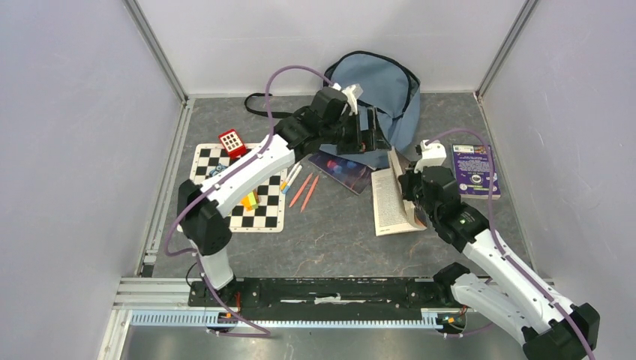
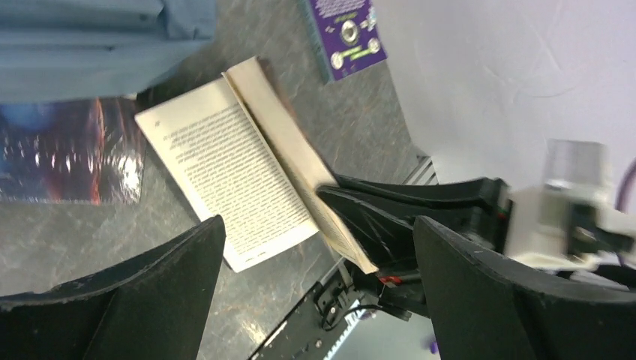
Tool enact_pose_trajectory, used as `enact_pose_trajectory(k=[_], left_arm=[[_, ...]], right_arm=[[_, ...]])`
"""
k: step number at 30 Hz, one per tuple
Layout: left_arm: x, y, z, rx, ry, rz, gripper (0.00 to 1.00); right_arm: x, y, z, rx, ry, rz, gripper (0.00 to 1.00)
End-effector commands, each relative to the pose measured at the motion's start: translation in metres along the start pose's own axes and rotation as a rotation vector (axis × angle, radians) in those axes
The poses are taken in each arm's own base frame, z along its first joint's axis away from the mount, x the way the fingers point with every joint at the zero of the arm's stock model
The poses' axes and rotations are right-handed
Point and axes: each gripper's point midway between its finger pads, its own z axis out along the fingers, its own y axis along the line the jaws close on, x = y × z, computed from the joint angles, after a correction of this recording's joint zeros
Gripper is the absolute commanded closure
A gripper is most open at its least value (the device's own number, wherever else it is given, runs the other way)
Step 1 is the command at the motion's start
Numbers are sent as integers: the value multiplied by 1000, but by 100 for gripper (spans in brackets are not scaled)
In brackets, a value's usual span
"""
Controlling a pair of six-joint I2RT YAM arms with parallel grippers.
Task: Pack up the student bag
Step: Pick up the book from the center of the board.
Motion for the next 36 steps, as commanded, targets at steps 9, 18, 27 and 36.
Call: enact_pose_trajectory(k=[9, 18, 27, 36], left_arm=[[34, 43, 71, 45, 199, -341, 0], [59, 71, 112, 13, 269, -468, 2], [61, 68, 125, 60, 282, -526, 73], [26, 22, 82, 222, 192, -461, 98]], right_arm=[[-45, 47, 19, -201, -180, 53, 100], [-32, 53, 29, -233, -151, 31, 100], [-31, 57, 29, -253, -133, 4, 100], [-63, 34, 2, -138, -86, -69, 3]])
